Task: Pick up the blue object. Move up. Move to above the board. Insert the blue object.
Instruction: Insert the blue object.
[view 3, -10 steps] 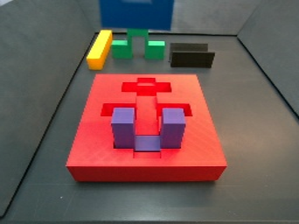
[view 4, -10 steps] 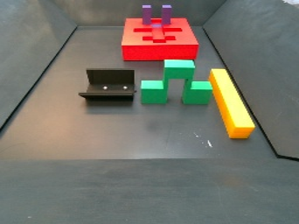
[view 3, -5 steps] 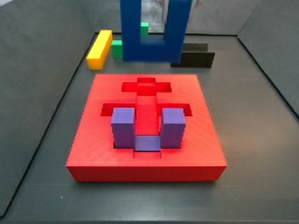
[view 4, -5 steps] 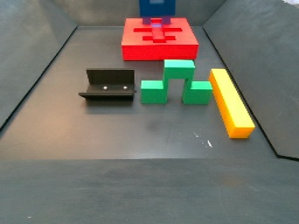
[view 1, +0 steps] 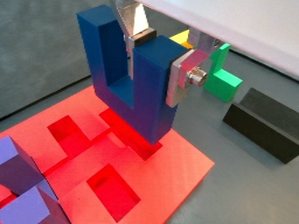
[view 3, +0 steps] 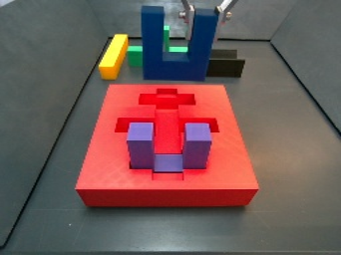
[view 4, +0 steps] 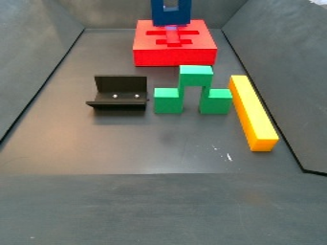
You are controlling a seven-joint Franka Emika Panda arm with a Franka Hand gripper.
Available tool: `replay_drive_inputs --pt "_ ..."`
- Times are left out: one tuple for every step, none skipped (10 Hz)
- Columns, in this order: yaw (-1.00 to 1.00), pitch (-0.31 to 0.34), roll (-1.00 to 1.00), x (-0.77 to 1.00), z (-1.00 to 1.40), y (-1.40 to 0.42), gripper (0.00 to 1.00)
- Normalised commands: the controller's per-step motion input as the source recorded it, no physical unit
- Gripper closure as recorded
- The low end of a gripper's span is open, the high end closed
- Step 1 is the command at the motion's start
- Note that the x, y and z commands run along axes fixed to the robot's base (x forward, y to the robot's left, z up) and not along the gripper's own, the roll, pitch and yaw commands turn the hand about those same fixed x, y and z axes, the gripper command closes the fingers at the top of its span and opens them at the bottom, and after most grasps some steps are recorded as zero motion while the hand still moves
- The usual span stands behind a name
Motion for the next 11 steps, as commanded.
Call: replay_drive_inputs --pt "0.00 0.000 0.00 0.00 -0.12 0.00 1.00" --pt "0.00 0.000 0.00 0.00 -0.14 0.00 1.00" --pt "0.00 0.000 0.00 0.00 -0.14 0.00 1.00" --pt "-0.03 0.000 0.00 0.00 -0.17 0.00 1.00" --pt "-0.04 0.000 0.00 0.00 -0.19 0.00 1.00" --pt "-0.02 0.000 0.00 0.00 -0.22 0.00 1.00" --pt "-0.01 0.000 -0.01 0.00 -0.23 0.00 1.00" --pt "-0.01 0.000 -0.05 0.01 -0.23 0.00 1.00" --pt "0.00 0.000 -0.08 0.00 -0.23 0.00 1.00" --pt "0.00 -0.056 -0.14 0.02 -0.23 0.00 1.00" --pt "-0.01 -0.113 -0.16 0.02 -0.18 0.00 1.00"
